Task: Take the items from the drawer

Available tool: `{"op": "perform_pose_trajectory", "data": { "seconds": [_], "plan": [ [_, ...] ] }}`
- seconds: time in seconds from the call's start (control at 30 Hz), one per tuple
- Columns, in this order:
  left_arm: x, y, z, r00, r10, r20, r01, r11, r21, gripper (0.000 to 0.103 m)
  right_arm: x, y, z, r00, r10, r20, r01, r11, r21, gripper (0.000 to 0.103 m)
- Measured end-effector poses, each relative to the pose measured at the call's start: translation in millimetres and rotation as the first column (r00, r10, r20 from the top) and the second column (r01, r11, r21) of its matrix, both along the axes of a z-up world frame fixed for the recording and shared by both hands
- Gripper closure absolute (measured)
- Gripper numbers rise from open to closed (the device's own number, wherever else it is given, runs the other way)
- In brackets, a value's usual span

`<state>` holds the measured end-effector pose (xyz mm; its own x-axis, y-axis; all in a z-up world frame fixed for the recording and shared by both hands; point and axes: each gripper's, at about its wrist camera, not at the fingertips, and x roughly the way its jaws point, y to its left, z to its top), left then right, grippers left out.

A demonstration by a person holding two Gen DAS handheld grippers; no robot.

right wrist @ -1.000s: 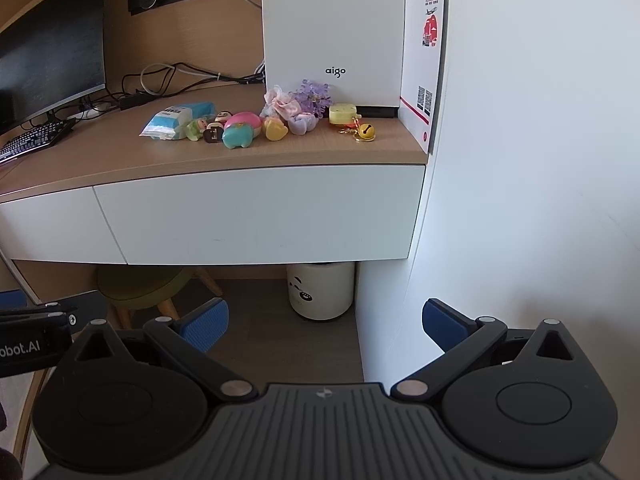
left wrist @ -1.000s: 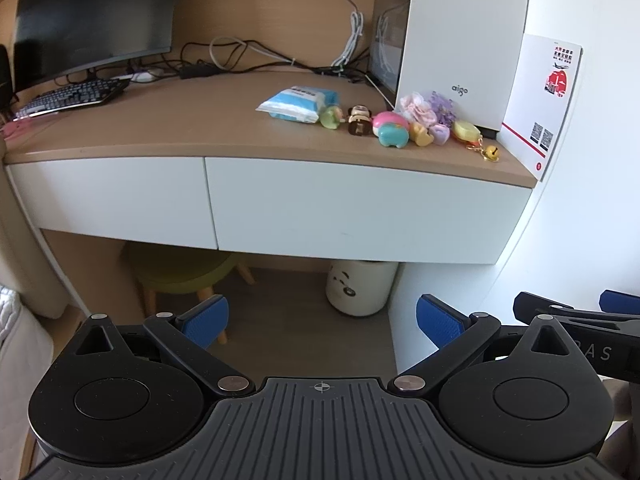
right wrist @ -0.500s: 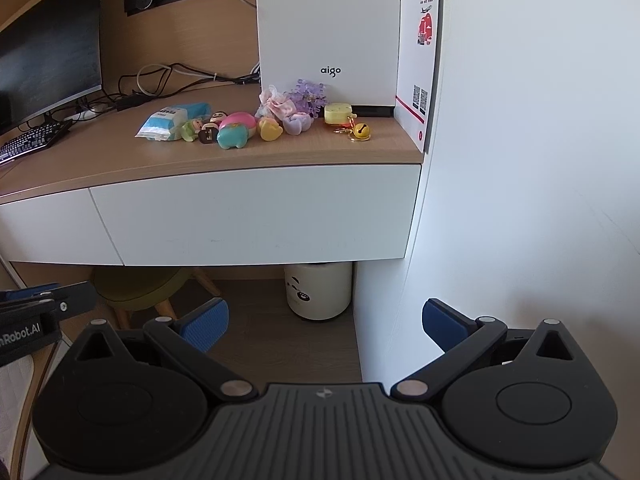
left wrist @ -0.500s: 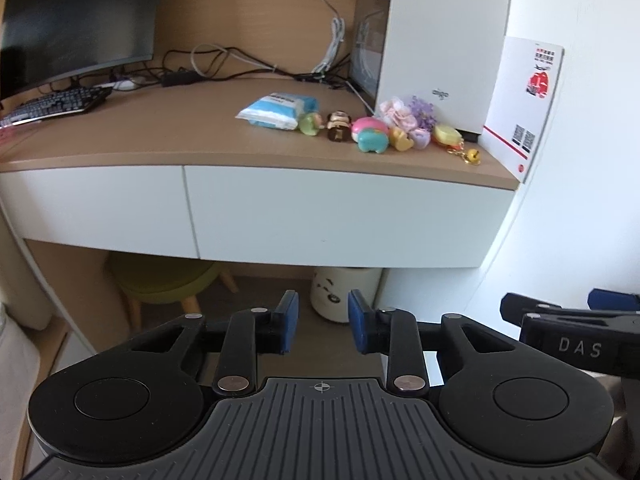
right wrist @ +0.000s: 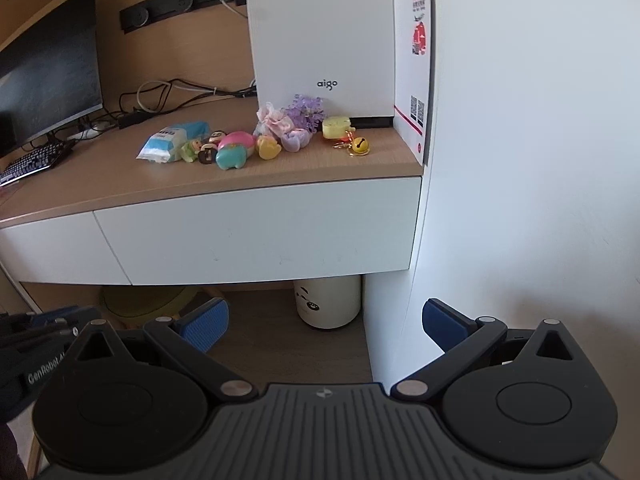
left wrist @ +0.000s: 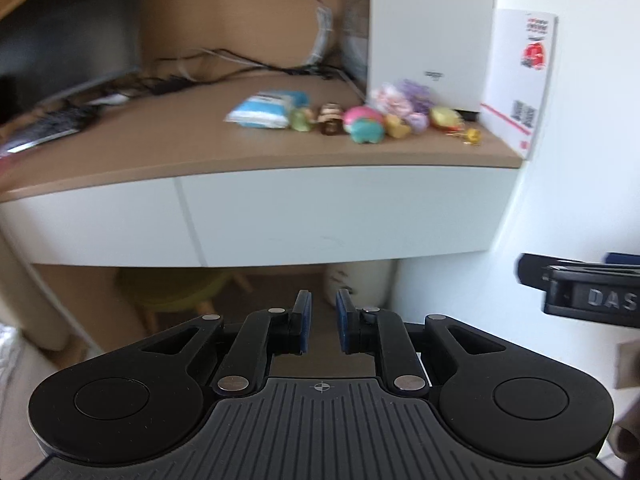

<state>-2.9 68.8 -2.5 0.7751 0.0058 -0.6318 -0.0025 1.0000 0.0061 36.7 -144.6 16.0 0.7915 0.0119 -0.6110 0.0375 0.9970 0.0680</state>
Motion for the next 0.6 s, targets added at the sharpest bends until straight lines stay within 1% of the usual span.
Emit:
{"op": "perform_pose_trajectory", "data": {
  "seconds": [0.07, 0.13, 0.2, 0.27, 0.33, 0.4, 0.47, 0.53, 0.6],
  "plan": [
    [3, 0, 3, 0.999, -0.032, 0.009, 0.031, 0.999, 0.018, 0.087, 5, -2, 1, 1.0, -0.009, -0.011, 0.009, 1.0, 0.009, 0.0],
    [9, 3, 5, 0.999, -0.04, -0.01, 0.041, 0.999, 0.03, 0.087, 11, -3, 2, 1.0, -0.015, -0.019, 0.015, 1.0, -0.001, 0.0],
    [22, 11, 1, 0.994, -0.085, -0.061, 0.085, 0.996, -0.009, 0.085, 17, -3, 4, 0.999, -0.022, -0.024, 0.022, 1.0, -0.014, 0.0],
    [35, 23, -4, 0.987, -0.113, -0.112, 0.107, 0.993, -0.053, 0.083, 25, -3, 8, 0.999, -0.027, -0.028, 0.026, 0.999, -0.027, 0.0],
    [45, 40, -5, 0.99, -0.091, -0.11, 0.084, 0.994, -0.068, 0.083, 35, 1, 9, 0.999, -0.028, -0.031, 0.026, 0.998, -0.054, 0.0],
    [57, 63, 3, 0.997, -0.053, -0.059, 0.049, 0.996, -0.07, 0.083, 50, 11, 10, 0.999, -0.017, -0.035, 0.014, 0.996, -0.093, 0.0],
    [73, 96, 19, 1.0, -0.009, 0.008, 0.01, 0.996, -0.085, 0.083, 70, 27, 12, 0.999, -0.002, -0.032, -0.002, 0.993, -0.122, 0.0],
    [99, 136, 36, 0.994, 0.057, 0.095, -0.049, 0.995, -0.088, 0.083, 95, 49, 19, 1.0, 0.015, -0.018, -0.017, 0.992, -0.122, 0.0],
    [135, 181, 51, 0.981, 0.105, 0.165, -0.092, 0.992, -0.085, 0.083, 125, 80, 29, 0.999, 0.044, 0.007, -0.043, 0.994, -0.1, 0.0]
  ]
}}
